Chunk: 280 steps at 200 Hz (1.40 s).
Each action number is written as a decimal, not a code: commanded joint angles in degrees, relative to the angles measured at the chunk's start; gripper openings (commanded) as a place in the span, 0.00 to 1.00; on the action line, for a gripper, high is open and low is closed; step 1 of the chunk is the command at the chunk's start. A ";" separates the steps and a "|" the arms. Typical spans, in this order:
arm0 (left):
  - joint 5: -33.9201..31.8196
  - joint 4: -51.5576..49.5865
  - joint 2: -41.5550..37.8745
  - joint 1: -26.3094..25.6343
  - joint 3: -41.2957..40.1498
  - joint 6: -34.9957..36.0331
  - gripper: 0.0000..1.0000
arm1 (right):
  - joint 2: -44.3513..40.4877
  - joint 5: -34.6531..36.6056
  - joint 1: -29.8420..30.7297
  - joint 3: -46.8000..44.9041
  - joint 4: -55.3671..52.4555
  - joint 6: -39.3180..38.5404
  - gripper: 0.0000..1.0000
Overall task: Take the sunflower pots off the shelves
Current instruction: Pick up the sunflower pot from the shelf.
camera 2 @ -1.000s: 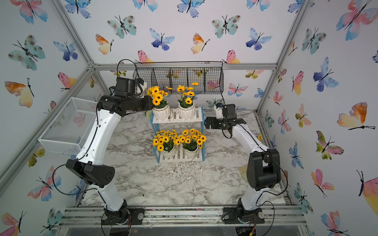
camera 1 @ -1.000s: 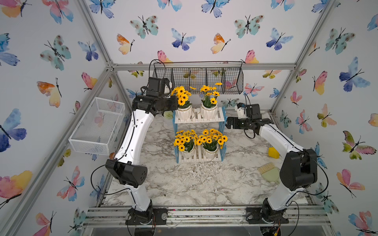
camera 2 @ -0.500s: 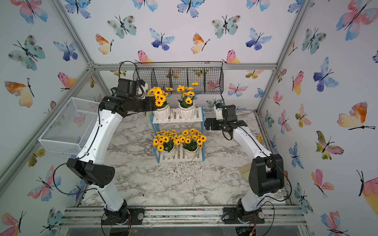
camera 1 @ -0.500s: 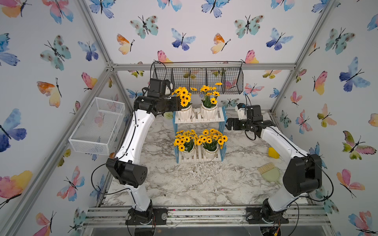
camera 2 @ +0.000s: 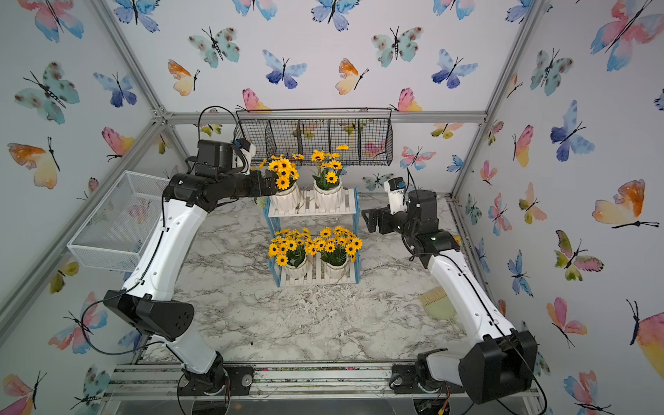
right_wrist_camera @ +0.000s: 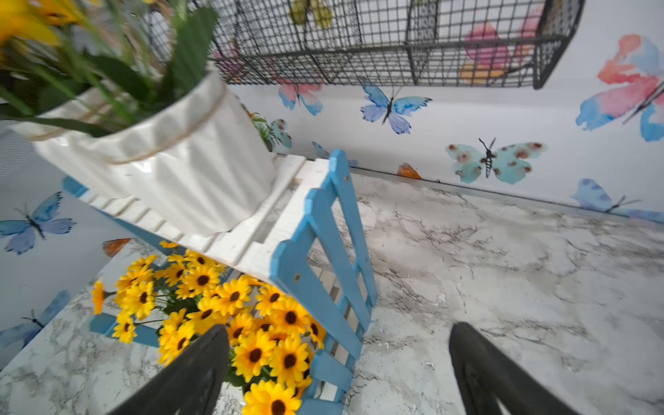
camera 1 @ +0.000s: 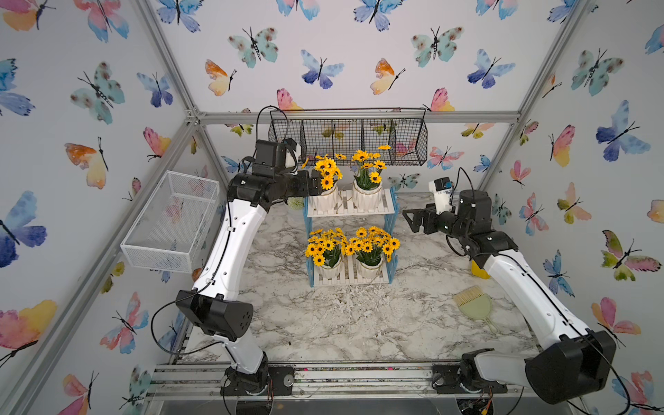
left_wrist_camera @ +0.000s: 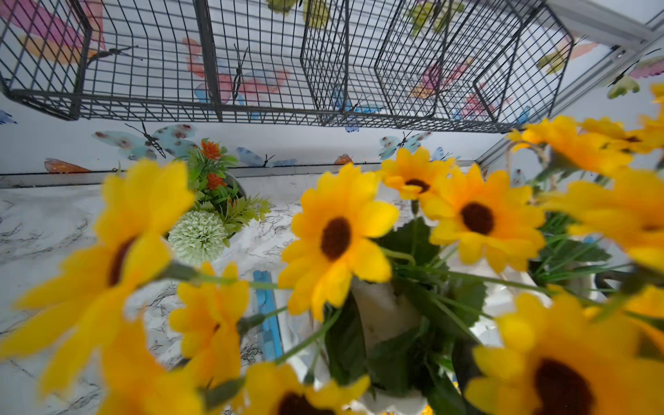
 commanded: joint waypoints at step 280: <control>33.74 58.83 -27.65 18.84 -39.99 -12.03 0.98 | 21.95 -31.79 0.31 13.10 31.46 -10.35 0.98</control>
